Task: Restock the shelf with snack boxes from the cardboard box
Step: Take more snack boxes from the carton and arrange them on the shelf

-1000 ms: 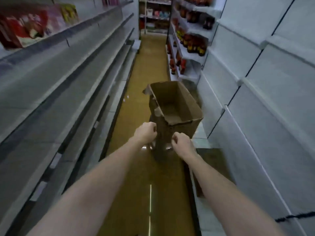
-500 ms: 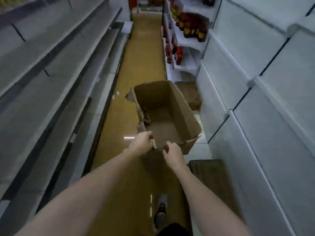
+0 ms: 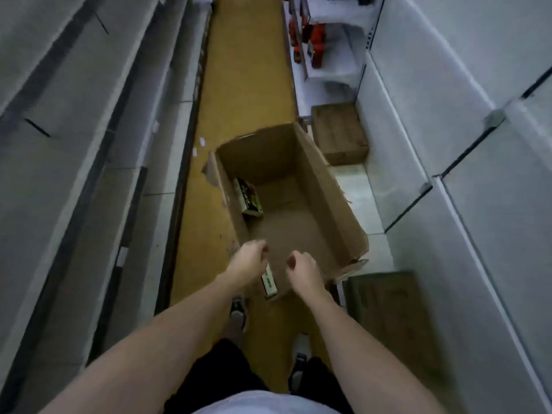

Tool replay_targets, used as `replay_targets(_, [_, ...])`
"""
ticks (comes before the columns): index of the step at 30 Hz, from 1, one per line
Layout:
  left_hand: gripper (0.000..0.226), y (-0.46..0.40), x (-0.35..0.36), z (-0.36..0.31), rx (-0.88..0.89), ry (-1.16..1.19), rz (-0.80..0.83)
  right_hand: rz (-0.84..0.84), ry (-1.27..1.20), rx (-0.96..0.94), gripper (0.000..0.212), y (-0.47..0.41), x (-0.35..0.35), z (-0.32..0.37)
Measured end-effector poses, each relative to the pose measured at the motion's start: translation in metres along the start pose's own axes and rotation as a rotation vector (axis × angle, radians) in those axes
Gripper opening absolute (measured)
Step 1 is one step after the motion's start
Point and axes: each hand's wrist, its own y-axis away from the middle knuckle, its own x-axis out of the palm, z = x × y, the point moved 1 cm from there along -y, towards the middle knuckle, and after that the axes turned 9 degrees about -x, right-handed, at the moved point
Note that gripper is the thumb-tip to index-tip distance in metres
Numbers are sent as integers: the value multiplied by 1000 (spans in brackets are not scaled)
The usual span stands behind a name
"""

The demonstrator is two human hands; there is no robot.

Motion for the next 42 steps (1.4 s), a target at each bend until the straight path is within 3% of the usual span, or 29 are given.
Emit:
replay_targets(7, [16, -91, 6, 8, 110, -206, 94, 215, -55, 200, 39, -59, 42, -16])
replay_targets(14, [10, -172, 38, 22, 306, -469, 454, 370, -37, 436, 47, -87, 100, -12])
replay_targets(18, [24, -205, 44, 23, 369, -554, 567, 256, 40, 476, 39, -98, 115, -4])
replay_targets(23, [28, -237, 35, 36, 424, -584, 533, 143, 60, 574, 34, -129, 126, 11])
replay_targets(31, [29, -266, 19, 52, 482, -679, 554, 137, 126, 595, 39, -169, 124, 29])
replay_targets(37, [36, -289, 6, 47, 462, -743, 526, -69, -31, 599, 41, -203, 96, 38])
replay_targets(42, [49, -325, -6, 49, 414, -846, 481, -178, -6, 549, 44, -242, 88, 44])
